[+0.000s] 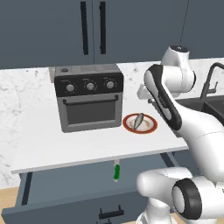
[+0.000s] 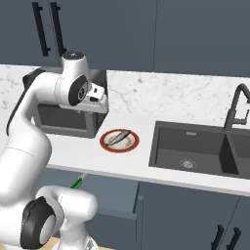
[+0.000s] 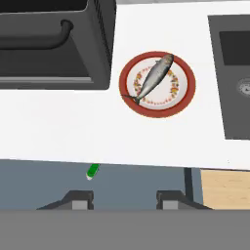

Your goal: Pick up the knife from the drawer and place it on the cutting board. Then place the meat from the plate to the cutting board.

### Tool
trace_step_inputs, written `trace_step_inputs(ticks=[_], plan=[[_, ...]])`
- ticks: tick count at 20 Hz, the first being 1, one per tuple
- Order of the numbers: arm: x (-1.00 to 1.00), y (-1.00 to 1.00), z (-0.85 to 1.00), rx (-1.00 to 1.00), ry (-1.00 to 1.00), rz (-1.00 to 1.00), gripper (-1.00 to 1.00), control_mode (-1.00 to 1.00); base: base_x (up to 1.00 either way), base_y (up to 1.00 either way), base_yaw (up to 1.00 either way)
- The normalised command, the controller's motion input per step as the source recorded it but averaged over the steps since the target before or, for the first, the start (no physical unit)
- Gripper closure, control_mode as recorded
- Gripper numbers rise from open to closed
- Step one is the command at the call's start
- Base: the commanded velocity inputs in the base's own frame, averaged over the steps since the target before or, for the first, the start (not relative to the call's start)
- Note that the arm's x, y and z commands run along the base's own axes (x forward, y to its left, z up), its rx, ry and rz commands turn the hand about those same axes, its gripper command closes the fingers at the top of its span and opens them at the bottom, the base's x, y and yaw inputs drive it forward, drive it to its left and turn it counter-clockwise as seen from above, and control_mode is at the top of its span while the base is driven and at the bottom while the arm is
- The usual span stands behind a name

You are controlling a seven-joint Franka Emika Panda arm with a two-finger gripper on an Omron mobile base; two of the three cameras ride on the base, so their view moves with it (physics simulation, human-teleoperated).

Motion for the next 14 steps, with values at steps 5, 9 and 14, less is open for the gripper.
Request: trace_step_inputs(ticks=[5, 9, 14], plan=[[-0.38, 0.00, -0.07, 0.00, 0.01, 0.00, -1.00, -1.00, 0.00, 0.00, 0.00], [-0.94, 0.00, -0.34, 0.00, 0.05, 0.00, -1.00, -1.00, 0.00, 0.00, 0.00], [-0.91, 0.00, -0.19, 0.00, 0.01, 0.00, -1.00, -1.00, 0.00, 0.00, 0.00]])
